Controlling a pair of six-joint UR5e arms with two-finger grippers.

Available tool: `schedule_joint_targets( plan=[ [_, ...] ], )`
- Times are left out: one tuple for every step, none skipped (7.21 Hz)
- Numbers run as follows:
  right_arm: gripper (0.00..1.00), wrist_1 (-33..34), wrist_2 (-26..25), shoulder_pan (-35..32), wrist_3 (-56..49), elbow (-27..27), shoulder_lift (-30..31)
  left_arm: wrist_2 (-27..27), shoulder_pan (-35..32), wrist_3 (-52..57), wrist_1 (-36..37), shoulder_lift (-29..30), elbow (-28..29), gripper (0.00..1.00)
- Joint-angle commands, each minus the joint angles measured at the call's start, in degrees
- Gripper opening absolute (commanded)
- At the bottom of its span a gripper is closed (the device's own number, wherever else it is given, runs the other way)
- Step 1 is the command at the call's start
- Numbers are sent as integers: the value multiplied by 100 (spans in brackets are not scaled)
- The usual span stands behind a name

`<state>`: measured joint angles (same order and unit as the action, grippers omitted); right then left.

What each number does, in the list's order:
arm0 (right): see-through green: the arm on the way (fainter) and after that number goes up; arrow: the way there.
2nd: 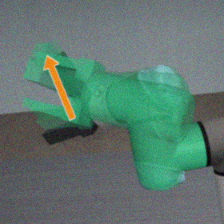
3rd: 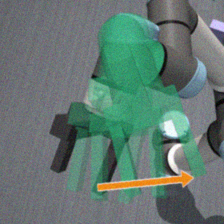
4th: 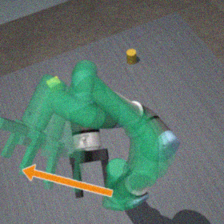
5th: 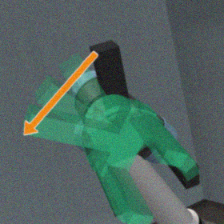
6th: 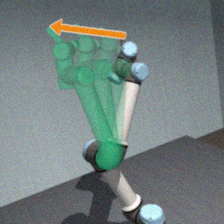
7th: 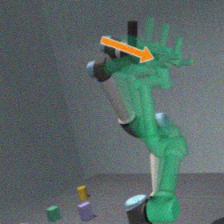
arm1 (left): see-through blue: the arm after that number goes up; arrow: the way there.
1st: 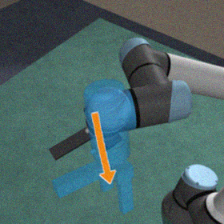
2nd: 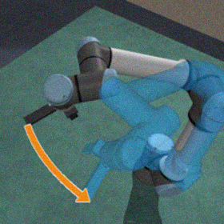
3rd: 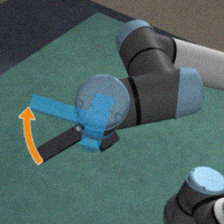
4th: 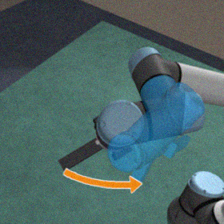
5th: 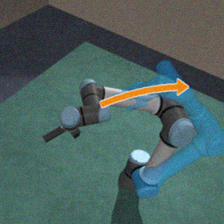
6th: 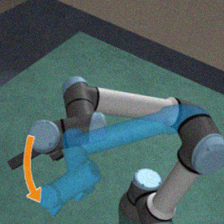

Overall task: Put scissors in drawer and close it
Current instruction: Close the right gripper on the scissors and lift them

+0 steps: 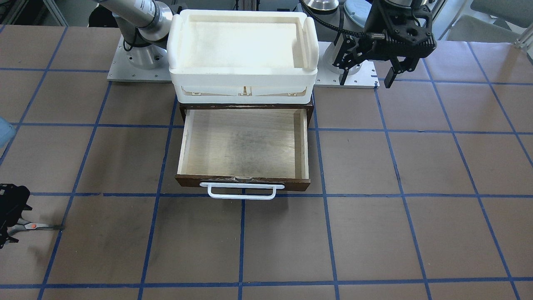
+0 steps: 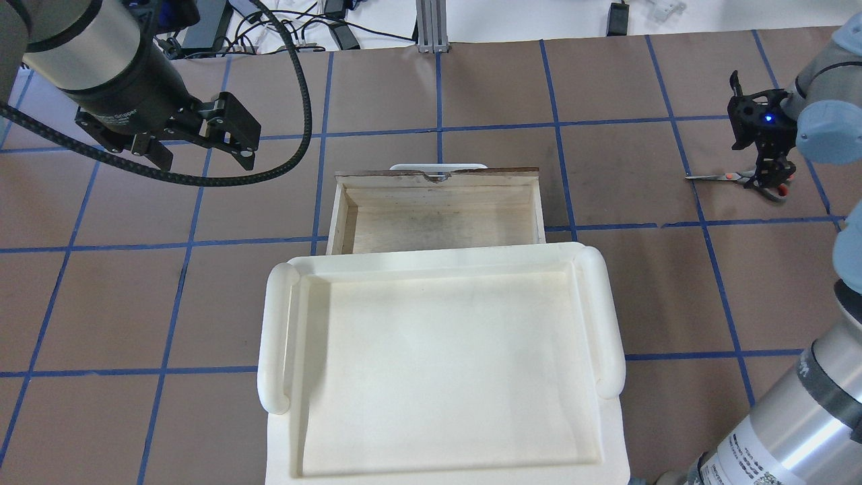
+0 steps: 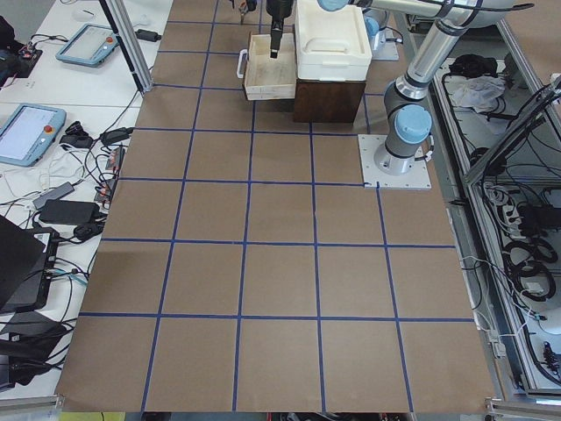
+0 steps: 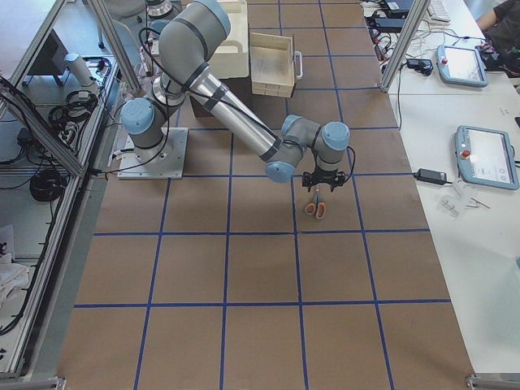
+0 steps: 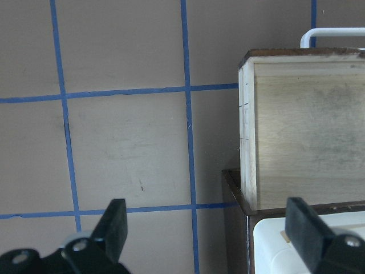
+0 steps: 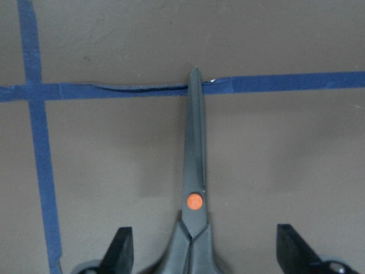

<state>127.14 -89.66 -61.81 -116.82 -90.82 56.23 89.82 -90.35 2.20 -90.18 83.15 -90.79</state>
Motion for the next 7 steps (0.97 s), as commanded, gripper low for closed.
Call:
schedule_joint_targets(
  plan=[
    [91, 292, -25, 2, 1, -6, -129, 0, 0, 0, 0, 0, 0, 100],
    [91, 337, -16, 11, -16, -6, -199, 0, 0, 0, 0, 0, 0, 100],
    [91, 294, 1, 72, -17, -14, -209, 0, 0, 0, 0, 0, 0, 100],
    [90, 285, 1, 72, -25, -32, -218, 0, 0, 0, 0, 0, 0, 100],
    [79, 224, -34, 72, -25, -32, -218, 0, 0, 0, 0, 0, 0, 100],
    [68, 232, -25, 72, -34, -41, -218, -9, 0, 0, 0, 0, 0, 100],
    [45, 241, -42, 72, -43, -41, -218, -9, 0, 0, 0, 0, 0, 100]
  ],
)
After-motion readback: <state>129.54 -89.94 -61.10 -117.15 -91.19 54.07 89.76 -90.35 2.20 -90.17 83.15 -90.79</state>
